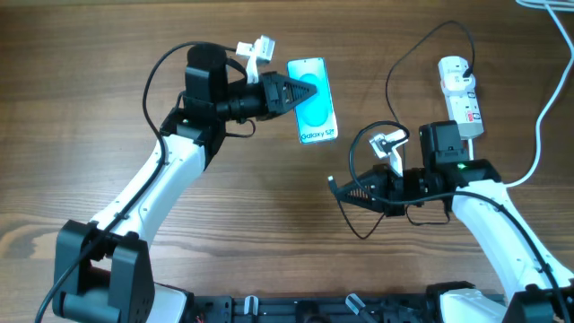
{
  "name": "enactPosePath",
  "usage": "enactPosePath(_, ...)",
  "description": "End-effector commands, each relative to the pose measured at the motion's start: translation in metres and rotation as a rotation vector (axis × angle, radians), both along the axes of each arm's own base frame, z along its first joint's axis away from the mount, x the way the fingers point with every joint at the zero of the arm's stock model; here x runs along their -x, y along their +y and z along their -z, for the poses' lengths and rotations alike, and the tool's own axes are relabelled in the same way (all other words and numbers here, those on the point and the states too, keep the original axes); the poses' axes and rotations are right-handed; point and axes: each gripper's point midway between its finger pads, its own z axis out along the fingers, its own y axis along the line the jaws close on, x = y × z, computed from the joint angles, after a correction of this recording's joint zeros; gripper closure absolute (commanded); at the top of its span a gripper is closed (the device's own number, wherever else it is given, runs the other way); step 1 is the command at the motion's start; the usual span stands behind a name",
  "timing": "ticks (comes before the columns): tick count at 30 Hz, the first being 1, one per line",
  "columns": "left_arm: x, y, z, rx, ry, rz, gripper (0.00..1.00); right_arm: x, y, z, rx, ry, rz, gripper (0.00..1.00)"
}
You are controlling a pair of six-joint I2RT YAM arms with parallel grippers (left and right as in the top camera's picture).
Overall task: Plug charger to phone and switch on socket
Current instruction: 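Carry the connector with the right gripper toward the phone's bottom port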
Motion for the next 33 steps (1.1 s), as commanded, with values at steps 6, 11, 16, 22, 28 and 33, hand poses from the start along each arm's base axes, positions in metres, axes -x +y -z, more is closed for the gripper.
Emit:
enactPosePath(6, 0.002, -0.003, -0.017, 0.052, 0.02, 0.018, 0.96, -0.039, 0.005, -0.007, 0.061, 0.123, 0.073, 0.95)
enactPosePath(11, 0.002, -0.005, -0.037, 0.097, -0.067, 0.039, 0.96, -0.057, 0.005, -0.009, 0.089, 0.147, 0.142, 0.96)
enactPosePath(16, 0.001, -0.006, -0.051, 0.123, -0.14, 0.045, 0.96, -0.066, 0.006, -0.02, 0.066, 0.11, 0.152, 0.96)
enactPosePath(22, 0.003, -0.007, -0.078, 0.186, -0.23, 0.06, 0.96, -0.068, 0.007, -0.027, 0.046, 0.073, 0.141, 0.96)
enactPosePath(28, 0.003, -0.007, -0.078, 0.192, -0.211, 0.059, 0.96, -0.066, 0.008, -0.039, 0.014, 0.03, 0.11, 0.96)
enactPosePath(33, 0.003, -0.007, -0.074, 0.186, -0.188, 0.057, 0.96, -0.066, 0.008, -0.04, 0.012, 0.044, 0.106, 0.96)
